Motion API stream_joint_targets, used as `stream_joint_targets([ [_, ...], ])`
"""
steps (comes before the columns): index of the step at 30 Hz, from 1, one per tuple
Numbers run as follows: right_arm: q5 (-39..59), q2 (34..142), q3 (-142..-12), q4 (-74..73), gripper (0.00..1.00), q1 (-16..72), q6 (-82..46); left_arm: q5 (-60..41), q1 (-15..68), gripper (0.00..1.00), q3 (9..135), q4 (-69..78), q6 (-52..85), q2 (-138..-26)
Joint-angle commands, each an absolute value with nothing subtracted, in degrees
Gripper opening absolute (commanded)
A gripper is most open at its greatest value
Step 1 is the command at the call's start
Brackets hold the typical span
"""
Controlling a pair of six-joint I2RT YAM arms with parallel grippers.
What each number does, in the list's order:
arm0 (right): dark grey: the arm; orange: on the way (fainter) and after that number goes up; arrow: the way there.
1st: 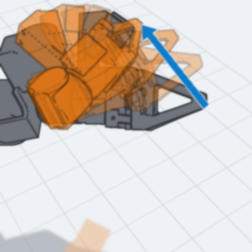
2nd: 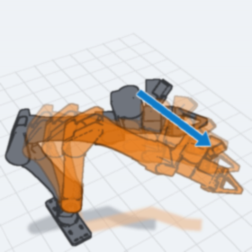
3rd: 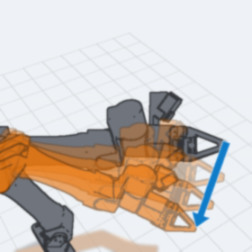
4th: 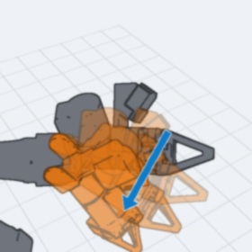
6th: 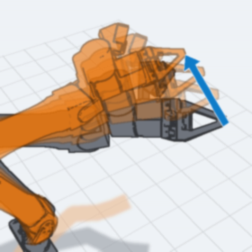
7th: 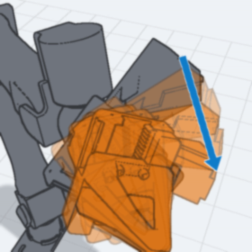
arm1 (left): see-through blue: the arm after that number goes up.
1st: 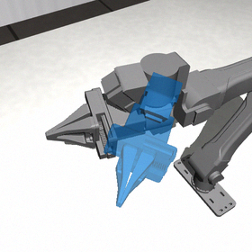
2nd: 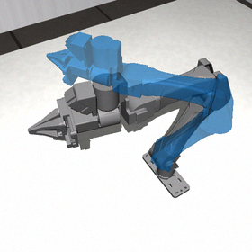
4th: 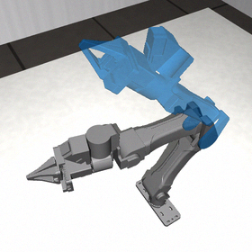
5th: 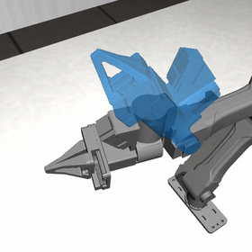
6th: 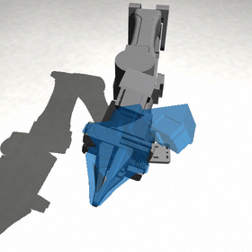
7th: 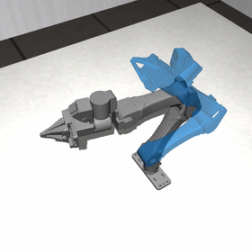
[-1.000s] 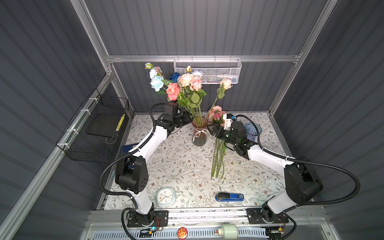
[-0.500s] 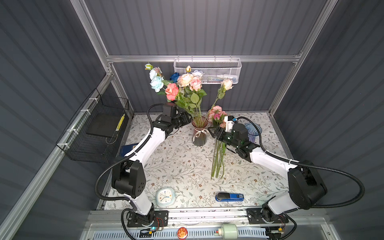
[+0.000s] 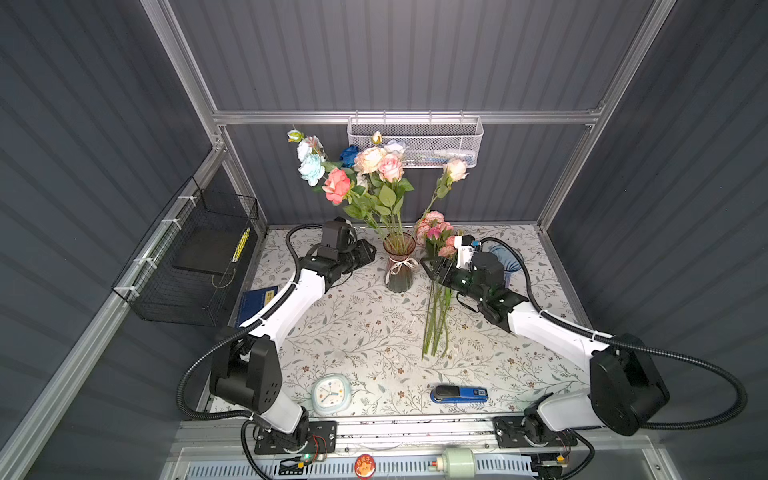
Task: Arrange the flowers into the vase
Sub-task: 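Lower the pink vase onto the table with both grippers, then open both grippers and withdraw the right arm past the purple vase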
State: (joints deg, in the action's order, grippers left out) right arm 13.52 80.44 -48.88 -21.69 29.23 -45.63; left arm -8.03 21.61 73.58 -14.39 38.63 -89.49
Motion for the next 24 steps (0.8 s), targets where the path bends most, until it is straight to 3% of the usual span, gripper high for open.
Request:
stream_joint_targets([
  [1, 13.5, 77.9, -47.6, -19.2, 0.75, 29.0, -45.3, -6.6, 21.4, 0.5, 71.6, -14.6, 39.7, -86.1],
  [14, 16.6, 62.0, -41.0, -5.1, 0.76, 29.2, -44.1, -12.8, 21.7, 0.89, 52.4, -7.4, 45.7, -64.0],
  [16, 16.2, 59.2, -40.3, -2.8, 0.76, 29.2, -44.2, -14.7, 21.7, 0.99, 49.5, -5.8, 46.9, -60.5],
  [24, 11.0, 50.6, -40.6, 8.4, 0.77, 29.2, -42.4, -21.0, 21.9, 1.0, 40.1, -2.1, 49.0, -50.3],
])
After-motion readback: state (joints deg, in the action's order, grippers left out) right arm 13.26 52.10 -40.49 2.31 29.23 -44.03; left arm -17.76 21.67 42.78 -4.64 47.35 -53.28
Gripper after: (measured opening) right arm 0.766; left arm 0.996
